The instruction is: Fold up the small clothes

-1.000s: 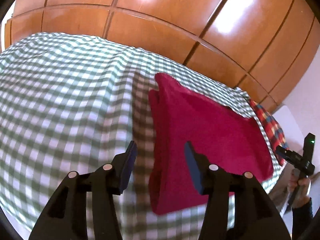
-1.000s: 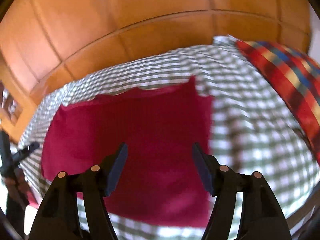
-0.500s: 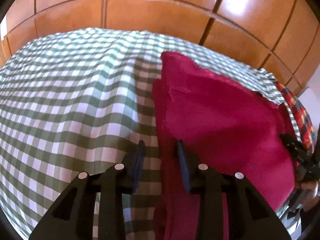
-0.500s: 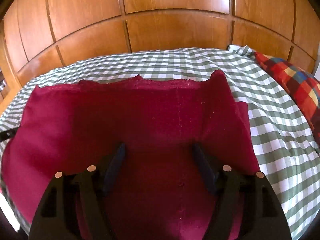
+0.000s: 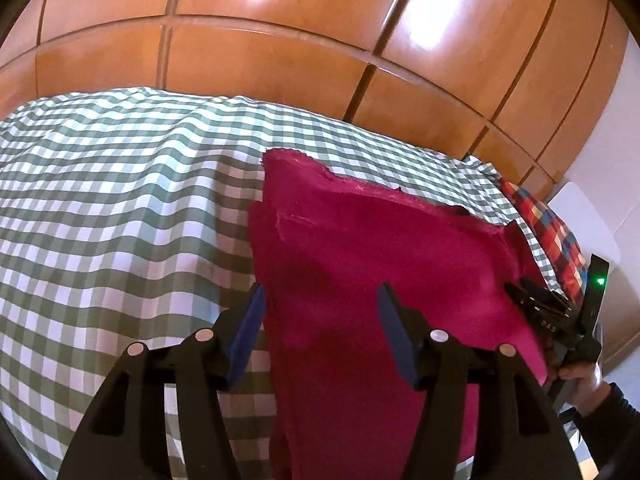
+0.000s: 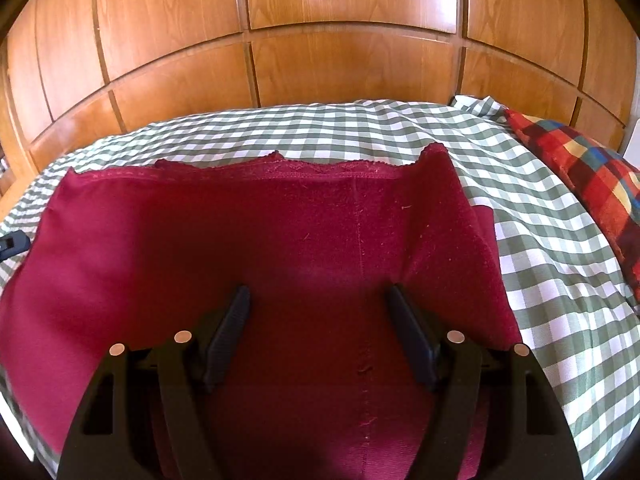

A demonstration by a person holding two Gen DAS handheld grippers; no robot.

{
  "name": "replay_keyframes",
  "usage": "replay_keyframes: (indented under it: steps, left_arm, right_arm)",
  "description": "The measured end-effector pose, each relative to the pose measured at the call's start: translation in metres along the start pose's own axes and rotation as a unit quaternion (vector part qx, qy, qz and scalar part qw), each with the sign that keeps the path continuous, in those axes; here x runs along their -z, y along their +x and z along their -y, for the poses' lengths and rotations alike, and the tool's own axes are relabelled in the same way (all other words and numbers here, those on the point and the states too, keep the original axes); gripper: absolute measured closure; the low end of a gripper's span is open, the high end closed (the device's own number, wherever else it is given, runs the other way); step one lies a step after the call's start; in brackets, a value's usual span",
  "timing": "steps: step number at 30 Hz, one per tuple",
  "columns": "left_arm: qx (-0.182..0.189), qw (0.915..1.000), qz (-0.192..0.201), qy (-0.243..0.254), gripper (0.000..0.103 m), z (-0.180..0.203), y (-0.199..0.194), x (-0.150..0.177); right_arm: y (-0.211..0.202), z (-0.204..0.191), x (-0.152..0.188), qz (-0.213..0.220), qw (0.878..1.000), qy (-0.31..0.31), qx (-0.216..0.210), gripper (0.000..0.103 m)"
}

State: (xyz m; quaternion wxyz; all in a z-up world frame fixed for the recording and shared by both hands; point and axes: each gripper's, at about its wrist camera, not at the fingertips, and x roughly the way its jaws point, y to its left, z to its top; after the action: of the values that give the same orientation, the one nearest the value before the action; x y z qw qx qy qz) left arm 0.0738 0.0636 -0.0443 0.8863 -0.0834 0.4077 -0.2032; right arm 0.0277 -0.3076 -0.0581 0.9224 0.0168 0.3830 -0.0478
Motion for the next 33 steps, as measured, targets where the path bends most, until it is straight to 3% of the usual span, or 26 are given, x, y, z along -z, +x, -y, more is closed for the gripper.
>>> replay_keyframes:
  steps: [8,11,16,23,28,33]
  left_arm:
    - [-0.002,0.9998,-0.015,0.012,0.050,0.001,0.009,0.003]
    - [-0.005,0.9996,-0.022,0.017,0.058,0.003,0.013,0.004]
    - [0.009,0.9991,-0.043,0.002,0.080,-0.004,0.022,0.005]
    - [0.081,0.9932,-0.047,-0.070,0.090,-0.019,0.024,0.011]
    - [0.158,0.9751,-0.025,-0.153,0.091,-0.028,0.009,0.012]
    - [0.207,0.9662,0.009,-0.154,0.091,-0.001,-0.020,-0.004]
  right_arm:
    - [0.000,0.003,0.001,0.004,1.000,0.000,-0.003,0.032]
    - [0.000,0.003,0.001,0.006,1.000,0.000,-0.003,0.032]
    - [-0.001,0.003,0.002,0.008,1.000,0.002,-0.004,0.032]
    - [-0.007,0.001,-0.006,-0.018,1.000,0.000,0.000,0.032]
    - [-0.034,0.017,-0.011,-0.021,0.998,0.048,-0.024,0.032]
    - [-0.064,0.044,-0.002,0.003,0.996,0.083,-0.037,0.032]
